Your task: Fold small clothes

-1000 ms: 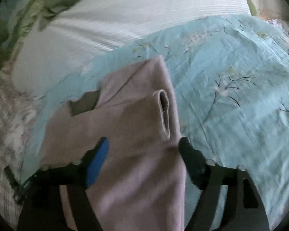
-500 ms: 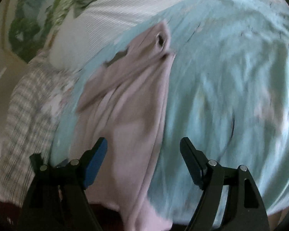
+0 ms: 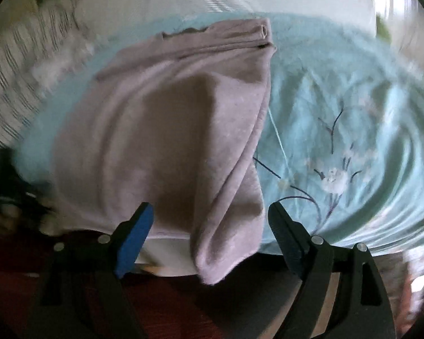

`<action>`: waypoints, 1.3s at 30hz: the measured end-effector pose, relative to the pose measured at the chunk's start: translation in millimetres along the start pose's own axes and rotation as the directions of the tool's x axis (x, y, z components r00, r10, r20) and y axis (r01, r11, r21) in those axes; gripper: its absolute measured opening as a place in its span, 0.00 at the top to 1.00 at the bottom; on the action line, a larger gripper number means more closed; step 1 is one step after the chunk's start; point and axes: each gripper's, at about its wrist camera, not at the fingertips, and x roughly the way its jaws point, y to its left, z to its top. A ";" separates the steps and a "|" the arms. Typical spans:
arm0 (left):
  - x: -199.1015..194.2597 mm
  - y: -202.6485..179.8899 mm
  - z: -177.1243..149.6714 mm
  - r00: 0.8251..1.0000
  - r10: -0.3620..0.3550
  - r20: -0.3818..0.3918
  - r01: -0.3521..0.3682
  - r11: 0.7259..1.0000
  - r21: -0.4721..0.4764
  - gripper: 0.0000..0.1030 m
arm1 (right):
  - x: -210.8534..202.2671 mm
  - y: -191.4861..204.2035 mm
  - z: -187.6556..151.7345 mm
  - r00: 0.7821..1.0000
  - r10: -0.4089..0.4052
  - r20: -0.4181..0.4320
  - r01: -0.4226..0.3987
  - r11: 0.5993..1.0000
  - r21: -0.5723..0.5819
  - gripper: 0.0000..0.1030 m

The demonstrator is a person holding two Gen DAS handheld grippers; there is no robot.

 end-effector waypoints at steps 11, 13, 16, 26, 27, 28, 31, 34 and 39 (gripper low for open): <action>24.0 -18.5 -5.8 0.998 0.017 -0.052 -0.009 0.988 0.151 0.41 | 22.9 -22.4 0.0 0.997 -0.042 -0.058 0.044 0.998 0.043 0.47; 25.3 -15.9 -7.9 0.998 0.009 -0.058 0.000 0.990 0.142 0.62 | 19.7 -33.6 1.1 0.997 0.027 -0.067 -0.022 0.997 0.068 0.66; 35.5 -12.9 -10.3 0.996 0.006 -0.087 0.006 0.990 0.141 0.88 | 18.5 -44.6 2.4 0.992 0.098 -0.076 -0.091 0.992 0.089 0.71; -21.5 -6.0 -11.7 0.988 -0.130 0.087 0.120 0.986 0.120 0.96 | 7.5 -110.5 -6.7 0.799 0.598 0.067 -0.589 0.754 0.293 0.86; -18.6 -1.9 -10.6 0.988 -0.130 0.082 0.121 0.987 0.107 0.96 | 15.0 -114.9 -7.6 0.794 0.604 0.065 -0.591 0.743 0.315 0.86; -12.0 2.2 -9.5 0.989 -0.131 0.066 0.124 0.988 0.094 0.96 | 24.1 -116.0 -10.1 0.793 0.607 0.050 -0.586 0.738 0.335 0.86; 7.6 4.4 -10.0 0.992 -0.127 0.018 0.125 0.989 0.083 0.95 | 38.8 -113.7 -15.8 0.781 0.625 0.022 -0.591 0.725 0.354 0.83; 23.3 8.0 -8.2 0.990 -0.136 -0.033 0.138 0.988 0.068 0.80 | 43.5 -110.0 -16.6 0.780 0.626 0.008 -0.590 0.730 0.346 0.54; 38.9 -1.5 -4.5 0.987 -0.137 -0.078 0.145 0.983 0.111 0.80 | 48.2 -100.0 -20.4 0.796 0.603 -0.042 -0.564 0.766 0.308 0.44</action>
